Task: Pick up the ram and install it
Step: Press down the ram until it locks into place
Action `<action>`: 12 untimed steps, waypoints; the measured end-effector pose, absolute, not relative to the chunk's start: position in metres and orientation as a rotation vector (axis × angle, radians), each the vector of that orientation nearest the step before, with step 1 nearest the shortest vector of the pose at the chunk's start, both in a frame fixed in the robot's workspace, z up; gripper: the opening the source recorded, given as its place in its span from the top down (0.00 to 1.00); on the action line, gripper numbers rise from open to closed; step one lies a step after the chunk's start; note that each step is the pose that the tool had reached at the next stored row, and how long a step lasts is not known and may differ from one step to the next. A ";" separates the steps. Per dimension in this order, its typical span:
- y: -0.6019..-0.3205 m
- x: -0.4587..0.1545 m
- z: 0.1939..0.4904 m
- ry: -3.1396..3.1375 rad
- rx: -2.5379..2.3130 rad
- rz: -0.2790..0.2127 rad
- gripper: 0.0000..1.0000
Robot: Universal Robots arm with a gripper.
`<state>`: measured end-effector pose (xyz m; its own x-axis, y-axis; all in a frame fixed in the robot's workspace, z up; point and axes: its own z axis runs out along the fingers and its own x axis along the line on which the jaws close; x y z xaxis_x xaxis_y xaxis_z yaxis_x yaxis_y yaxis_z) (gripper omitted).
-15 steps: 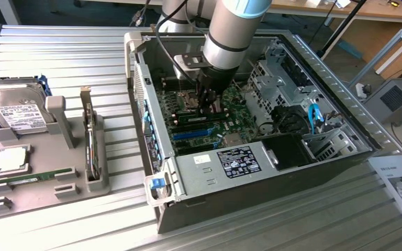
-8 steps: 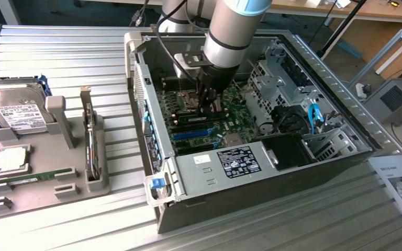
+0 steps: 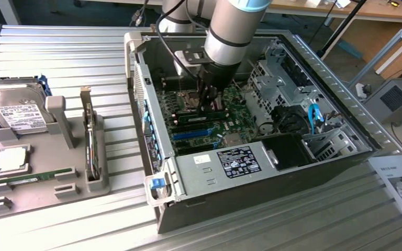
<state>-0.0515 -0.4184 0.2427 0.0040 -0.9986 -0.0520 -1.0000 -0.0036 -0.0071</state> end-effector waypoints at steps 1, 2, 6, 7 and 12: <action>-0.418 -0.051 0.243 2.187 -2.196 0.049 0.89; -0.418 -0.051 0.244 2.187 -2.196 0.049 0.89; -0.418 -0.051 0.245 2.187 -2.196 0.050 0.89; -0.418 -0.051 0.245 2.187 -2.196 0.049 0.89; -0.418 -0.056 0.245 2.188 -2.196 0.049 0.89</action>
<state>-0.0561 -0.4184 0.2449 0.0040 -0.9986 -0.0518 -1.0000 -0.0037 -0.0070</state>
